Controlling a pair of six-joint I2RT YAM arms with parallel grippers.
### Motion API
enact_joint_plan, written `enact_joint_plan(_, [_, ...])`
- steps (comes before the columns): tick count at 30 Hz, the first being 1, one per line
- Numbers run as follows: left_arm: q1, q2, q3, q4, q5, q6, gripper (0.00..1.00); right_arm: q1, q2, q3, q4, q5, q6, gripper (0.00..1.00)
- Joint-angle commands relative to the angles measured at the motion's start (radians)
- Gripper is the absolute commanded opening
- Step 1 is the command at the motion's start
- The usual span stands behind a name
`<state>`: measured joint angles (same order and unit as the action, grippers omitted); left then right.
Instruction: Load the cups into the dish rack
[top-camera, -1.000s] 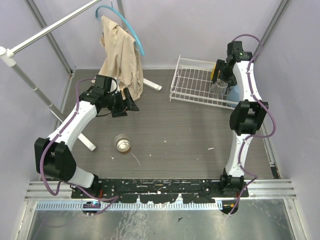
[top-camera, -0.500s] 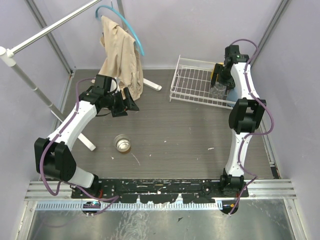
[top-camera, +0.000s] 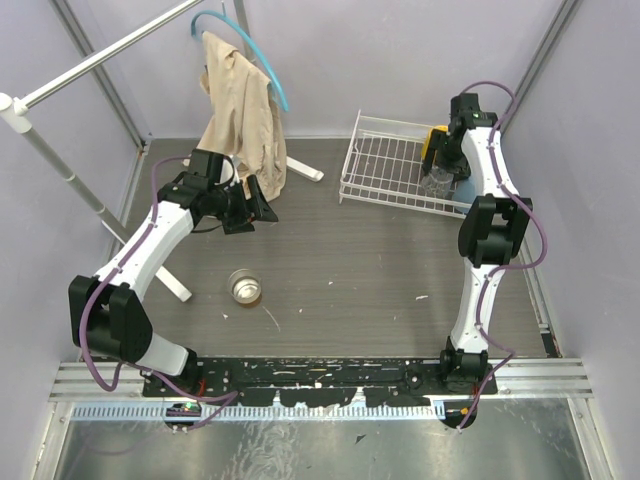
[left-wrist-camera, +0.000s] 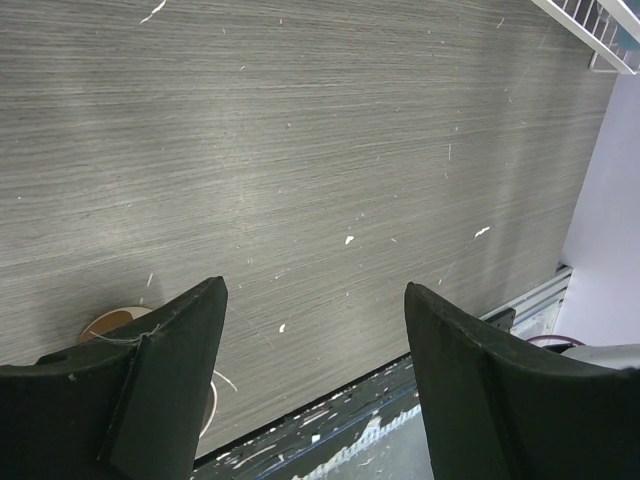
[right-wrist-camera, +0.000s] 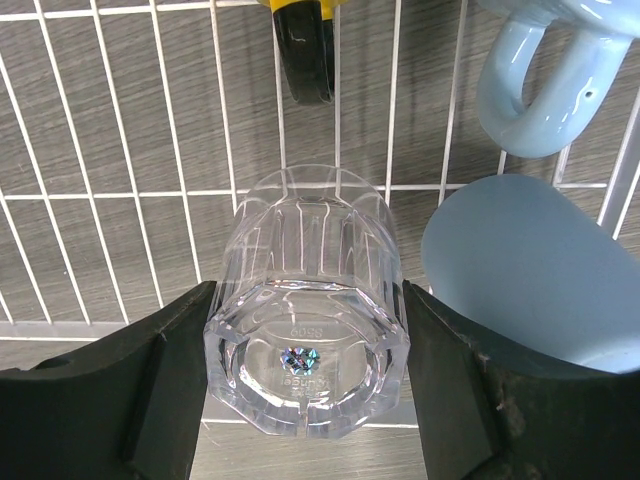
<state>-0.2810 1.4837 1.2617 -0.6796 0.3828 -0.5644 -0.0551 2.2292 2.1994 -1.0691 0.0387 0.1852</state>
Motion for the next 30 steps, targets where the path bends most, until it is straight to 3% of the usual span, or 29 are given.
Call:
enact_joint_plan(1, [0.006,-0.008,0.03,-0.014,0.01,0.014,0.79,-0.008,-0.01,0.012,0.04,0.014,-0.013,0.23])
enact_joint_plan(5, [0.005,-0.007,0.028,-0.014,0.009,0.011,0.79,-0.008,-0.001,0.008,0.04,0.01,-0.013,0.33])
enact_joint_plan(13, [0.006,-0.013,0.029,-0.015,0.0,0.011,0.79,-0.009,-0.004,0.005,0.046,0.012,-0.013,0.66])
enact_joint_plan(19, [0.006,-0.016,0.029,-0.014,-0.001,0.012,0.84,-0.009,-0.02,-0.004,0.054,0.023,-0.02,0.85])
enact_joint_plan(23, [0.006,-0.019,0.027,-0.014,0.001,0.013,0.85,-0.009,-0.033,-0.012,0.057,0.031,-0.023,0.92])
enact_joint_plan(30, [0.005,-0.048,0.03,-0.058,-0.04,0.03,0.86,-0.007,-0.095,-0.009,0.059,0.038,-0.018,0.93])
